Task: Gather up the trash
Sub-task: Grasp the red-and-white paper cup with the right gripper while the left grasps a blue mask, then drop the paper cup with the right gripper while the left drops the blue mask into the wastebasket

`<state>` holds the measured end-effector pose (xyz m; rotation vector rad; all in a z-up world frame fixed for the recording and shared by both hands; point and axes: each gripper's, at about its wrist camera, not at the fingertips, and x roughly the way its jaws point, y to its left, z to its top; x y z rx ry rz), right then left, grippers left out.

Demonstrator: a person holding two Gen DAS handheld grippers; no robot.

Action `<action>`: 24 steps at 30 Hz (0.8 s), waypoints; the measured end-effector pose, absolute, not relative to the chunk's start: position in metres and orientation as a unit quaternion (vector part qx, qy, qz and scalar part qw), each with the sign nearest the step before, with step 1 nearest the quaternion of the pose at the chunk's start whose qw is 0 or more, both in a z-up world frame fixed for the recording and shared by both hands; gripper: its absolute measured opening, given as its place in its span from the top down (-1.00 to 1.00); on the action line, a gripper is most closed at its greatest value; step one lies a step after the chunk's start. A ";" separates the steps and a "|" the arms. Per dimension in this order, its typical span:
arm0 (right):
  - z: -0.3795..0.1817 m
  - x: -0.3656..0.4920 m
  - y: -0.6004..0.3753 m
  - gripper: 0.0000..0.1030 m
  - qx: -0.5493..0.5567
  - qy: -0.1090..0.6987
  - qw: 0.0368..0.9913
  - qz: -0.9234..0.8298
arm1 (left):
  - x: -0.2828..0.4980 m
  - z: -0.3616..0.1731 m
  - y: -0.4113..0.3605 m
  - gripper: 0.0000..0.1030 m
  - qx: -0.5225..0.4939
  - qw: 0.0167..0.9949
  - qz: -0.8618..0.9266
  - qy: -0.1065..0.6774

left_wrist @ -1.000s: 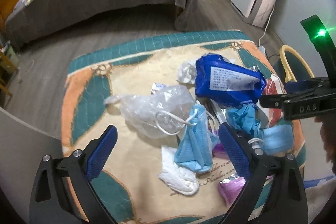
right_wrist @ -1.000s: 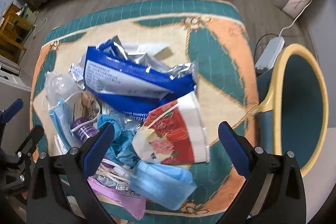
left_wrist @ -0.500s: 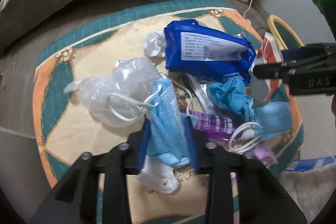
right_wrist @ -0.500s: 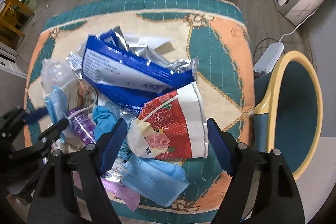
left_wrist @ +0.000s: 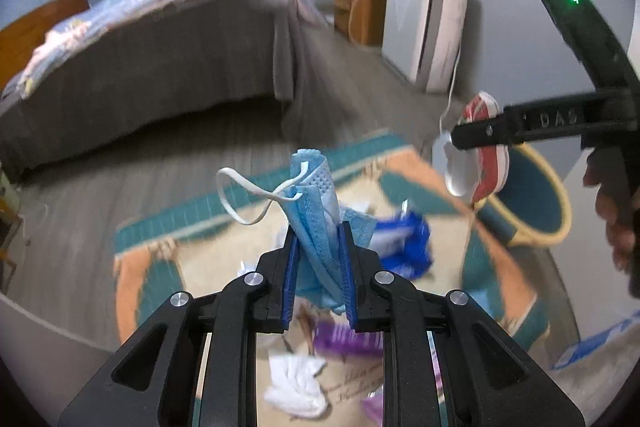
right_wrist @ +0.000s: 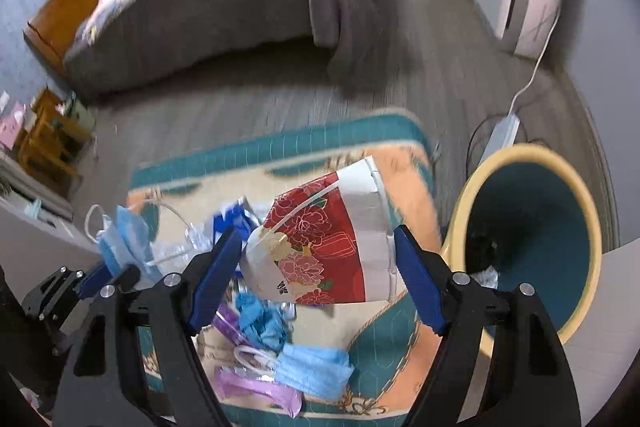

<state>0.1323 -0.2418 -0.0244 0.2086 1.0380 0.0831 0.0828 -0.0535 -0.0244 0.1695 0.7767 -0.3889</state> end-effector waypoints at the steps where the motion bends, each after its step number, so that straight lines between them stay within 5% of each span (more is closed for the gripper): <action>1: -0.020 0.131 -0.245 -0.48 0.101 0.488 0.866 0.037 | 0.083 -0.019 -0.055 0.60 0.083 0.908 -0.187 0.366; 24: 0.010 0.098 -0.342 -0.48 0.124 0.426 0.896 -0.011 | 0.085 0.002 -0.133 0.60 0.106 0.913 -0.226 0.323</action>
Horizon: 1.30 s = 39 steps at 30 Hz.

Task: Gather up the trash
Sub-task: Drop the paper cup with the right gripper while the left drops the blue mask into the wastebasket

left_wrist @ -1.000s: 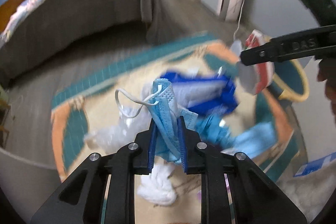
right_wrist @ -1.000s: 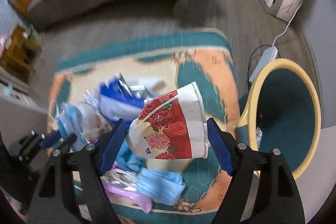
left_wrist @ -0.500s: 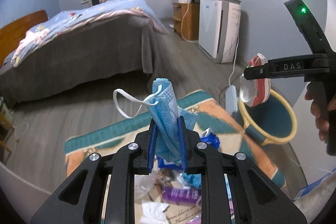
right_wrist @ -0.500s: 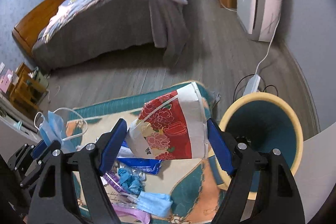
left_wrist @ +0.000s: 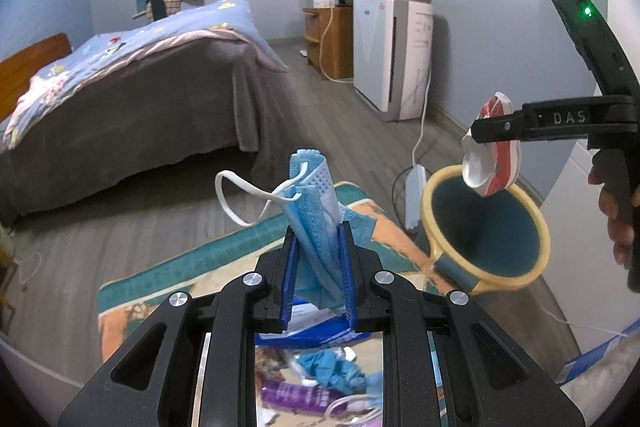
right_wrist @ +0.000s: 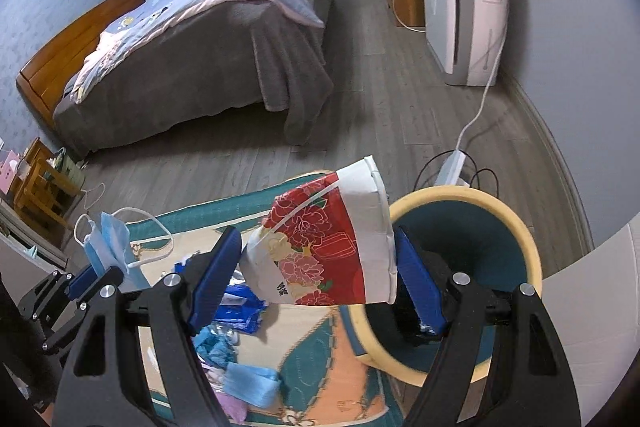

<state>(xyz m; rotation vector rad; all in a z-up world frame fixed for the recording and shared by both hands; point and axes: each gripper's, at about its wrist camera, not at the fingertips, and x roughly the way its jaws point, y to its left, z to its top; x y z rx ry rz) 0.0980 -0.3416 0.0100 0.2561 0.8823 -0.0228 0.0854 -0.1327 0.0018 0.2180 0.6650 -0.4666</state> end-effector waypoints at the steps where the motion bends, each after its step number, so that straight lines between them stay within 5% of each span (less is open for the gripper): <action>1: 0.010 0.097 -0.347 -0.48 0.124 0.425 0.896 -0.016 | 0.085 0.001 -0.137 0.60 0.108 0.912 -0.228 0.324; 29: -0.035 0.091 -0.413 -0.49 0.066 0.457 0.877 -0.135 | 0.069 -0.029 -0.233 0.60 0.110 0.881 -0.288 0.358; 39: -0.047 0.081 -0.456 -0.49 0.122 0.460 0.862 -0.173 | 0.079 -0.042 -0.283 0.60 0.130 0.866 -0.307 0.373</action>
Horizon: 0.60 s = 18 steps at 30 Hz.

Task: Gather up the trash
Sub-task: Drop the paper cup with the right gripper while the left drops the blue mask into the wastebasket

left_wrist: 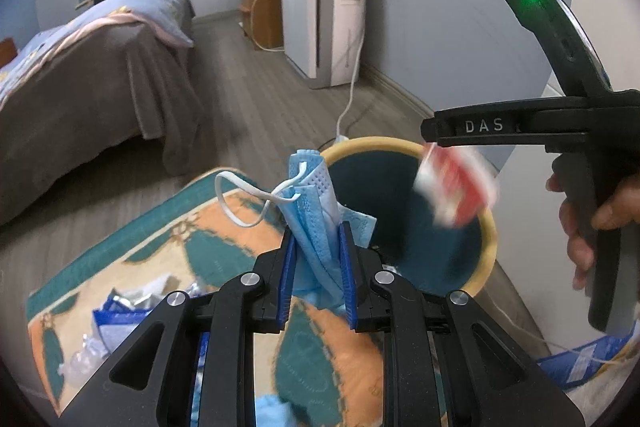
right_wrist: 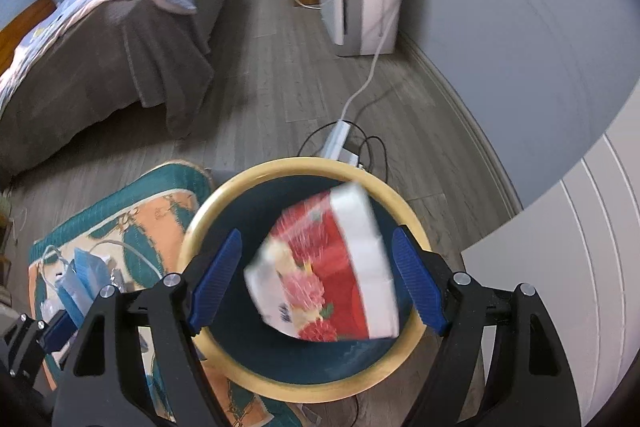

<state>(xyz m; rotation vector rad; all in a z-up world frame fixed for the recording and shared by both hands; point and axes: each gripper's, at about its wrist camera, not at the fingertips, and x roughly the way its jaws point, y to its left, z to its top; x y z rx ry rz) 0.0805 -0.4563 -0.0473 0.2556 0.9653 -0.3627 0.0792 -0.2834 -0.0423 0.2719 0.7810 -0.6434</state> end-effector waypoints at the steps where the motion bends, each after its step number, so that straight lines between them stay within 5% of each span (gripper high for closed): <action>1: -0.048 0.079 -0.458 -0.49 0.125 0.460 0.861 -0.176 | 0.081 -0.043 -0.288 0.60 0.132 0.865 -0.310 0.372; 11: -0.053 0.076 -0.476 -0.49 0.155 0.452 0.855 -0.201 | 0.086 -0.050 -0.337 0.56 0.158 0.856 -0.335 0.361; 15: -0.054 0.076 -0.478 -0.56 0.160 0.451 0.854 -0.204 | 0.087 -0.053 -0.346 0.26 0.151 0.853 -0.340 0.366; 18: -0.054 0.077 -0.478 -0.66 0.163 0.450 0.854 -0.202 | 0.085 -0.053 -0.349 -0.34 0.153 0.856 -0.342 0.356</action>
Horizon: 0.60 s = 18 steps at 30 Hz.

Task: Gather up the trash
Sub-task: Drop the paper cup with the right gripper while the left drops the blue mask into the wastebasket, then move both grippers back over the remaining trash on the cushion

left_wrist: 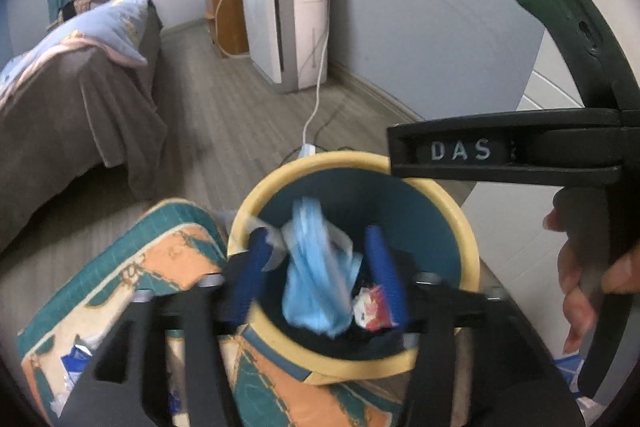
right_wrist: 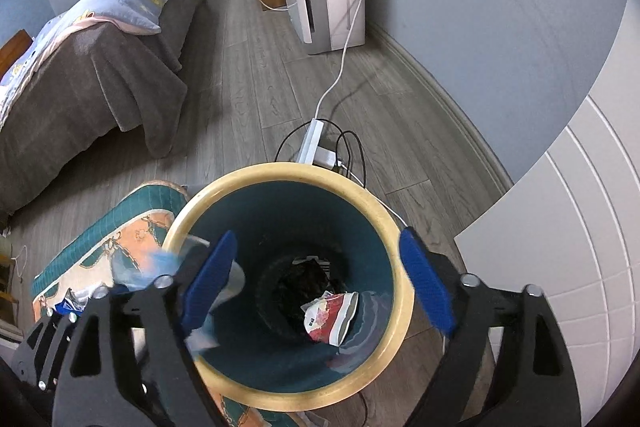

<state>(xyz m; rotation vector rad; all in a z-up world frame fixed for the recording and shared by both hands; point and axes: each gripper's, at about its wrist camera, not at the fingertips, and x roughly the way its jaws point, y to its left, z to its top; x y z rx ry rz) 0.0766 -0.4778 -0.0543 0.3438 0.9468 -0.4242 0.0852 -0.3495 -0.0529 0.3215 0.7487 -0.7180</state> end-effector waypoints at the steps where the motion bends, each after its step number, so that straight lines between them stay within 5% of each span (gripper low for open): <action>1: -0.054 0.077 -0.477 -0.69 0.162 0.450 0.855 -0.201 | 0.084 -0.052 -0.349 -0.48 0.155 0.860 -0.338 0.348; 7: -0.054 0.079 -0.473 -0.89 0.158 0.451 0.856 -0.194 | 0.083 -0.050 -0.343 -0.79 0.155 0.870 -0.324 0.338; 18: -0.049 0.088 -0.447 -0.89 0.136 0.458 0.860 -0.179 | 0.092 -0.040 -0.268 -0.86 0.121 0.884 -0.268 0.363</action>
